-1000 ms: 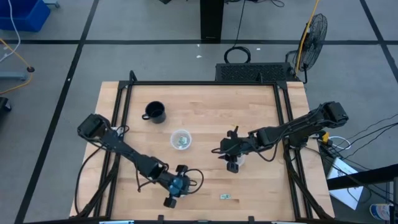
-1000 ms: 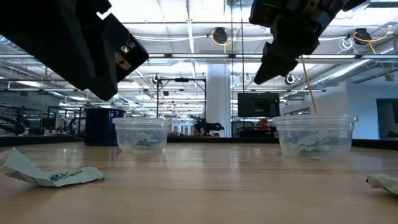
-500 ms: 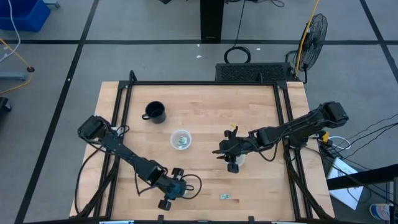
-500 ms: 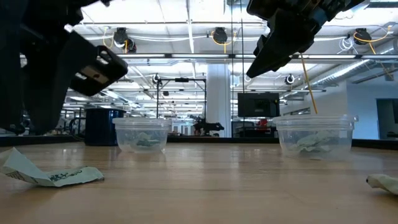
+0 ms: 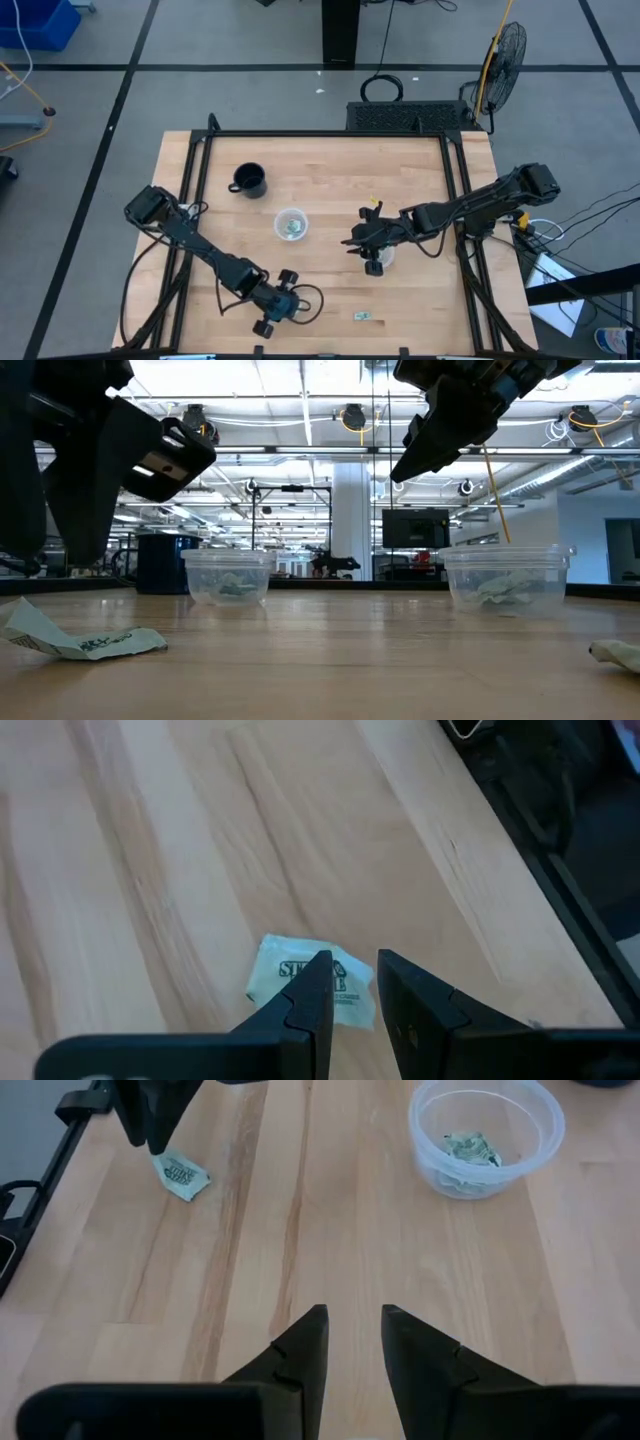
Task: Pick and place Stevia / Truvia into bins
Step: Put the green stevia packet into the left transparent container
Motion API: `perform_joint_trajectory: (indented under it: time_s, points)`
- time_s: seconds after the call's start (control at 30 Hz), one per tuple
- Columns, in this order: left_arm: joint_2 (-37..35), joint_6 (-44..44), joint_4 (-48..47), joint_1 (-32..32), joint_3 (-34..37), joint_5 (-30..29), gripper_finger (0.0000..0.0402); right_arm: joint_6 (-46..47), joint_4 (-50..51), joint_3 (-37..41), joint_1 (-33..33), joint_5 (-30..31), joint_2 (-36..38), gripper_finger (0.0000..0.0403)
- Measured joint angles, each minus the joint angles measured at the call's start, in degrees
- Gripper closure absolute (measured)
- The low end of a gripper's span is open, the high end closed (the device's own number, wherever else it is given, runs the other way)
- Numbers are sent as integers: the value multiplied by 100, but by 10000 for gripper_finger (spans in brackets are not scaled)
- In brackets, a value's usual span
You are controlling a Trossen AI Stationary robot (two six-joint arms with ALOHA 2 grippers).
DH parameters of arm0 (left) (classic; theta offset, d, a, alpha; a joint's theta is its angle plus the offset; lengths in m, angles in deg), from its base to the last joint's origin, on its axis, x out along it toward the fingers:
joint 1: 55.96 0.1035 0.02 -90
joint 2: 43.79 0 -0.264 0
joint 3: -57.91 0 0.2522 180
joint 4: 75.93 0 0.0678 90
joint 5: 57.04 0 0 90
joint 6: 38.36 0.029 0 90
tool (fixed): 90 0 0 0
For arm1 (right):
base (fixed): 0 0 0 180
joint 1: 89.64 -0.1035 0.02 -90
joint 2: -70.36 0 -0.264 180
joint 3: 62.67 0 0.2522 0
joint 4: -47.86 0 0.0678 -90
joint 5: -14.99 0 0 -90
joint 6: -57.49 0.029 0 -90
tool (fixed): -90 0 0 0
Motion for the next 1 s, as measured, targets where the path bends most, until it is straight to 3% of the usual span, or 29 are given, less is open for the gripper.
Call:
perform_joint_trajectory:
  time_s: [0.83,1.0]
  points:
    - [505,187,13,-21,-7,-138,314,0,-153,0,2,0,0,314]
    - [498,393,-111,54,-7,-246,359,0,-153,0,2,0,0,314]
